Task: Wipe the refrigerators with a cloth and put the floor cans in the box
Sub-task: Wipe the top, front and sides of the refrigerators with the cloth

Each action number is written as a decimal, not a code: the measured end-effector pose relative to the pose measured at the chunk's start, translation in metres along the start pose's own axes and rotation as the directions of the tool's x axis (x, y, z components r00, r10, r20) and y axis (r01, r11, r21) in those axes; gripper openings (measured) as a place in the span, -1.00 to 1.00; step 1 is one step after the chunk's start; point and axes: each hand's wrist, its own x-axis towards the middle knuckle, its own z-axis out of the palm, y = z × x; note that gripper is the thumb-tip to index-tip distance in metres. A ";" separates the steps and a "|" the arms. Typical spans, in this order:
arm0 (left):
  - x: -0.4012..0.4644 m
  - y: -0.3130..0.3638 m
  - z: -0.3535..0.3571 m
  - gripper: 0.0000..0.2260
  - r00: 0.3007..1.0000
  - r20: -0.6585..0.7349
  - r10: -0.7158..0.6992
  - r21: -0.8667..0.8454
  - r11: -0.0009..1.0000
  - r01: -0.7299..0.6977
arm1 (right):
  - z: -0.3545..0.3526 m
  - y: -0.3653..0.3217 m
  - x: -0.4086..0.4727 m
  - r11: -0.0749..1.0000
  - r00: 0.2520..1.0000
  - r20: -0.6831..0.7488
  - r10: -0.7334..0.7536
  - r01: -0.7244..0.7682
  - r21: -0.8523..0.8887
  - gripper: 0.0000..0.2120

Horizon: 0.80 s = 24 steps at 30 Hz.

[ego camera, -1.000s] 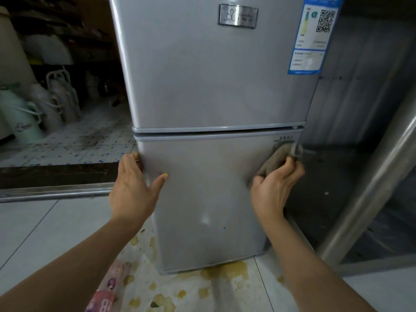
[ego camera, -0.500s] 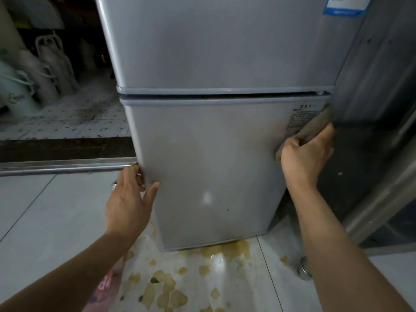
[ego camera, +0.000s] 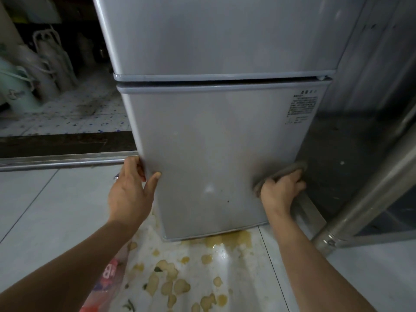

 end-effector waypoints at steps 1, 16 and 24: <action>0.000 0.000 0.000 -0.75 1.000 -0.003 -0.001 -0.003 1.000 0.001 | -0.002 -0.015 -0.003 0.994 0.993 -0.062 -0.095 0.098 0.047 -0.26; -0.002 -0.002 0.000 -0.73 1.000 0.002 -0.017 -0.053 0.998 0.017 | 0.048 0.015 -0.077 0.999 0.995 0.089 0.050 -0.050 -0.008 -0.25; -0.016 -0.017 0.008 -0.73 0.991 0.134 -0.032 -0.035 0.999 0.037 | 0.049 -0.044 -0.092 0.912 0.905 -0.139 -0.403 0.409 0.020 -0.23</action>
